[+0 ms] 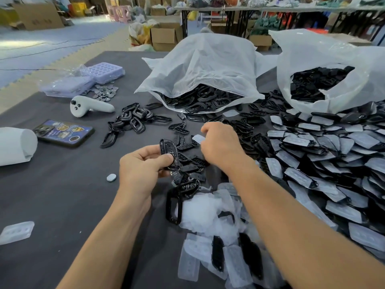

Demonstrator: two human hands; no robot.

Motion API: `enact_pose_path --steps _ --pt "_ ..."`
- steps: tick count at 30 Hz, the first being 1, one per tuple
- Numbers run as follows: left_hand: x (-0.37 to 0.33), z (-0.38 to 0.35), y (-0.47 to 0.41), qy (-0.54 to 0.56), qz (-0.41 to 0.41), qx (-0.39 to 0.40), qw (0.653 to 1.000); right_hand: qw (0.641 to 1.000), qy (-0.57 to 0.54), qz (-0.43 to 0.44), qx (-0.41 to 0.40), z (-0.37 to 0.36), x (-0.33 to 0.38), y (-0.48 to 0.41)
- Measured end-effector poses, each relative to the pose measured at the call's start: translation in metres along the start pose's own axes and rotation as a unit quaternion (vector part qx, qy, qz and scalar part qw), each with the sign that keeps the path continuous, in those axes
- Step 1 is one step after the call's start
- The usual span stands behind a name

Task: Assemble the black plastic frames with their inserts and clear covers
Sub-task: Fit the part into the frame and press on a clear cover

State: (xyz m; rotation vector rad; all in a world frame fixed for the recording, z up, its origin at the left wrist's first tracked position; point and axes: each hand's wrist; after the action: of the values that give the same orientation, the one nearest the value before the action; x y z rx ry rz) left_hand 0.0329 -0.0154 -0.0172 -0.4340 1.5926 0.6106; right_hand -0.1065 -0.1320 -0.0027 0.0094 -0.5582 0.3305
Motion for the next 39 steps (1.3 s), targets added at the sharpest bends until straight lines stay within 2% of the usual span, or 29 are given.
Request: enact_pose_path --steps 3,7,9,11,12,17,19,23,24,27,28,32,35,37,39 --pt "0.003 0.001 -0.002 0.002 0.000 0.008 1.000 0.998 0.054 0.009 0.028 -0.005 0.005 -0.012" --pt "0.003 0.000 -0.004 -0.010 -0.004 0.027 1.000 0.998 0.031 -0.037 -0.050 0.008 0.008 0.004" --pt "0.004 -0.003 -0.003 -0.008 0.008 0.033 0.999 0.990 -0.105 -0.043 -0.084 0.019 0.002 0.025" --pt "0.004 -0.009 -0.001 -0.015 0.012 0.036 0.999 0.957 -0.279 -0.035 -0.067 0.024 -0.002 0.055" --pt "0.004 -0.013 0.002 -0.021 0.007 0.044 0.999 0.941 -0.333 -0.033 -0.055 0.022 -0.005 0.070" --pt "0.010 -0.029 0.024 -0.042 -0.034 0.095 0.994 0.880 -0.464 -0.075 -0.067 0.011 -0.021 0.101" --pt "0.013 -0.030 0.032 -0.047 -0.053 0.121 0.990 0.867 -0.479 -0.092 -0.107 0.013 -0.026 0.101" --pt "0.013 -0.025 0.040 -0.069 -0.057 0.138 0.986 0.884 -0.428 -0.095 -0.162 0.020 -0.033 0.104" --pt "0.013 -0.023 0.039 -0.076 -0.052 0.139 0.986 0.878 -0.444 -0.091 -0.155 0.021 -0.030 0.105" --pt "0.010 -0.023 0.039 -0.083 -0.039 0.134 0.987 0.824 -0.547 -0.091 -0.119 0.022 -0.019 0.105" --pt "0.010 -0.023 0.039 -0.081 -0.037 0.134 0.987 0.815 -0.559 -0.091 -0.120 0.021 -0.018 0.105" --pt "0.010 -0.024 0.039 -0.090 -0.048 0.139 0.985 0.832 -0.545 -0.059 -0.086 0.017 -0.014 0.108" --pt "0.008 -0.023 0.042 -0.104 -0.066 0.167 0.978 0.812 -0.580 -0.043 -0.045 0.015 -0.008 0.112" --pt "0.006 -0.023 0.044 -0.099 -0.067 0.176 0.977 0.817 -0.573 -0.042 -0.054 0.011 -0.005 0.113" --pt "0.007 -0.024 0.045 -0.097 -0.078 0.185 0.975 0.840 -0.533 -0.046 -0.091 0.007 -0.005 0.113"
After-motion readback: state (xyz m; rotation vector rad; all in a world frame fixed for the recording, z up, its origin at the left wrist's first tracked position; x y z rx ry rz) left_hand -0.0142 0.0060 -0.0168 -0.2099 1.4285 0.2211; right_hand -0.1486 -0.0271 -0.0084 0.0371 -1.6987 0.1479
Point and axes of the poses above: each hand's wrist, its own y-axis away from the middle knuckle, its own z-axis out of the back of the hand, x = y × z, and after that the axes turned 4 degrees about -y, right-handed
